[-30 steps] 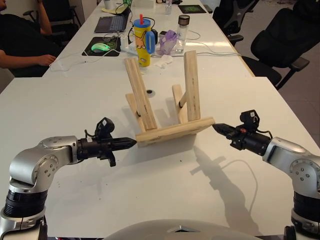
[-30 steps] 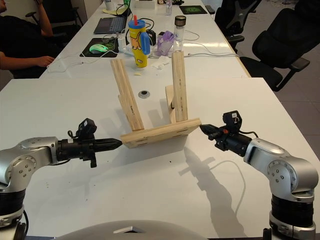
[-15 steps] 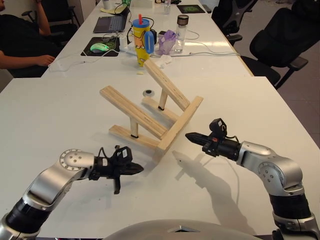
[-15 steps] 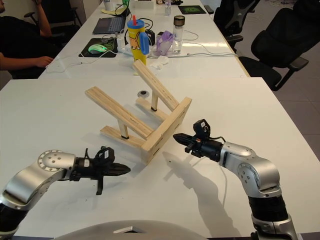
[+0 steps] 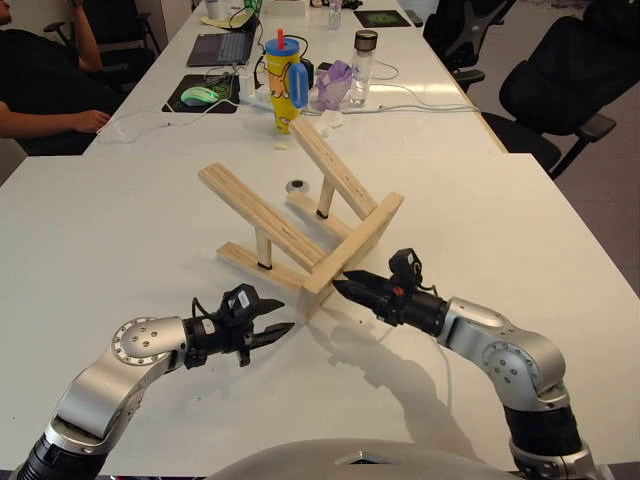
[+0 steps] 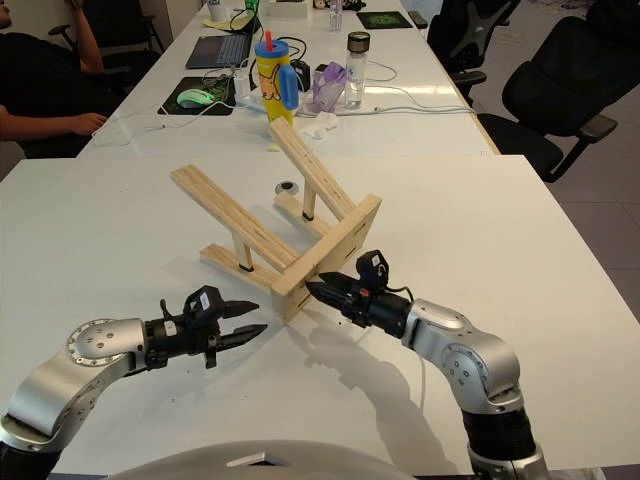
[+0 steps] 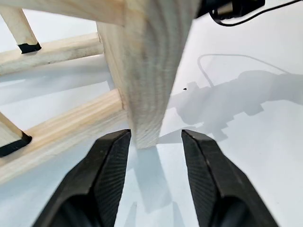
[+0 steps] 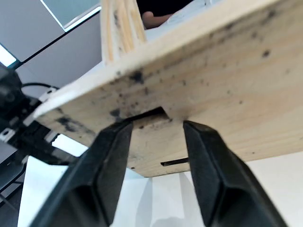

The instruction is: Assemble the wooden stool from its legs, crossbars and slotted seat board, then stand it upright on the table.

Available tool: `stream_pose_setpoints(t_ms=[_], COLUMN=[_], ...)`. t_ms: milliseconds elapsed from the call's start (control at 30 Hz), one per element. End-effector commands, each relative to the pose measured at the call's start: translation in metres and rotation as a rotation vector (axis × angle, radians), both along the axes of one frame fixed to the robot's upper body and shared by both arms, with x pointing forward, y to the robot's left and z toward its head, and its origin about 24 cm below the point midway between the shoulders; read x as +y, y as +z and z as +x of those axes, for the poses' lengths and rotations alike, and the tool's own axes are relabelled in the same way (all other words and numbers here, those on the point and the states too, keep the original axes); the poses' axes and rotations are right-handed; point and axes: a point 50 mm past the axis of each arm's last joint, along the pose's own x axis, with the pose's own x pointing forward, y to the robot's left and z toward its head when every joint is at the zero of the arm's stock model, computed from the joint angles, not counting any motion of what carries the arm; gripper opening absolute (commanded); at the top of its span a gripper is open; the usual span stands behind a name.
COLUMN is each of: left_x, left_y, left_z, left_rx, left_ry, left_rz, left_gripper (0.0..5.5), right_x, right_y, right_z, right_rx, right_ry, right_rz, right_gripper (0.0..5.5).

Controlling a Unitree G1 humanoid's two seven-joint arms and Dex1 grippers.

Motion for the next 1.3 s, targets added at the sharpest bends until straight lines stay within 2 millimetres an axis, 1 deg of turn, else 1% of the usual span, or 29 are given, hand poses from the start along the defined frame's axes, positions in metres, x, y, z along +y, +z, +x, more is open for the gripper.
stream_pose_setpoints(t_ms=[33,100,167,333,467,533,567,600,867,1067,1267,1300], left_x=[-0.002,-0.004,-0.006,-0.016,-0.014,-0.014,-0.015,-0.017,-0.029,-0.041,-0.043,-0.043], left_y=[0.000,0.000,-0.001,-0.007,-0.006,-0.005,-0.005,-0.005,-0.003,-0.004,-0.007,-0.007], left_z=[0.014,0.021,0.023,0.017,0.017,0.019,0.020,0.020,0.018,0.020,0.025,0.025], left_rx=[-0.064,-0.108,-0.125,-0.085,-0.073,-0.084,-0.099,-0.107,-0.094,-0.091,-0.095,-0.091], left_ry=[0.097,0.135,0.144,0.117,0.136,0.148,0.157,0.157,0.157,0.199,0.291,0.302], left_rz=[0.012,0.021,0.030,0.018,0.016,0.014,0.013,0.012,-0.051,-0.082,-0.081,-0.087], left_gripper=[1.98,1.98,1.98,1.98,1.98,1.98,2.17,2.22,3.48,3.48,3.48,3.30], right_x=[0.004,0.006,0.006,-0.007,-0.015,-0.016,-0.015,-0.015,-0.023,-0.027,-0.030,-0.031], right_y=[-0.001,-0.002,-0.004,-0.010,-0.015,-0.018,-0.019,-0.021,-0.029,-0.032,-0.031,-0.032], right_z=[0.001,0.000,0.000,0.001,0.000,0.000,-0.001,-0.001,-0.003,0.000,0.002,0.003], right_rx=[0.000,0.007,0.014,0.038,0.054,0.059,0.062,0.067,0.096,0.097,0.089,0.089], right_ry=[-0.012,-0.003,-0.006,-0.040,-0.057,-0.062,-0.064,-0.067,-0.072,-0.095,-0.105,-0.111], right_rz=[0.009,0.016,0.015,0.002,-0.010,-0.012,-0.012,-0.013,-0.035,-0.053,-0.078,-0.083], right_gripper=[2.83,3.13,3.39,4.15,4.86,5.11,5.27,5.38,5.40,5.40,5.40,5.40])
